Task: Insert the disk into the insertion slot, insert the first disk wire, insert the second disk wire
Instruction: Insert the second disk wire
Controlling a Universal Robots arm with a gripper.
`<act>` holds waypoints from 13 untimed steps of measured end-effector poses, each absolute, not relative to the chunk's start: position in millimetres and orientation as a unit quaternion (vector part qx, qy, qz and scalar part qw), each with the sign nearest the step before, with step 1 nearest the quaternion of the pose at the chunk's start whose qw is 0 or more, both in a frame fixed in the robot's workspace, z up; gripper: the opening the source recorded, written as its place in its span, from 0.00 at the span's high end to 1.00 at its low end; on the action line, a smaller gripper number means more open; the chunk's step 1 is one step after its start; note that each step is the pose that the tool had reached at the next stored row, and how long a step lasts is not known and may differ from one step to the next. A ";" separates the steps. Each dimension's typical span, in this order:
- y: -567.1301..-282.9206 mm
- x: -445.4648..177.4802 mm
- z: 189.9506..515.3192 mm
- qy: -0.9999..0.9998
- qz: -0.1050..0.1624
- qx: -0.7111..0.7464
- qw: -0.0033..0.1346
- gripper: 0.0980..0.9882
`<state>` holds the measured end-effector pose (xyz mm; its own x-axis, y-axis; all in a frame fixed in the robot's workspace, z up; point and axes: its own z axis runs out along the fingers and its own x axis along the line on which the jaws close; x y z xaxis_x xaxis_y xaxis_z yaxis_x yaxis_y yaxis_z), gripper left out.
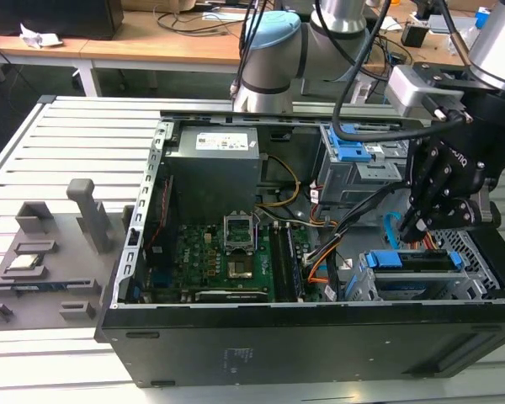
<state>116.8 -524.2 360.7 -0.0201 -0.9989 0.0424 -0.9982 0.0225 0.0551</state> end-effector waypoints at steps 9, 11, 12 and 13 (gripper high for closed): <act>-528.2 128.0 352.9 -0.714 -0.005 0.699 0.034 0.93; -529.6 129.1 351.8 -0.714 -0.005 0.699 0.034 0.93; -530.4 129.1 351.0 -0.714 -0.005 0.699 0.034 0.93; -530.7 129.4 349.6 -0.714 -0.005 0.699 0.034 0.93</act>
<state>129.4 -530.7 349.6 -0.0202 -0.9989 0.0424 -0.9982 0.0225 0.0551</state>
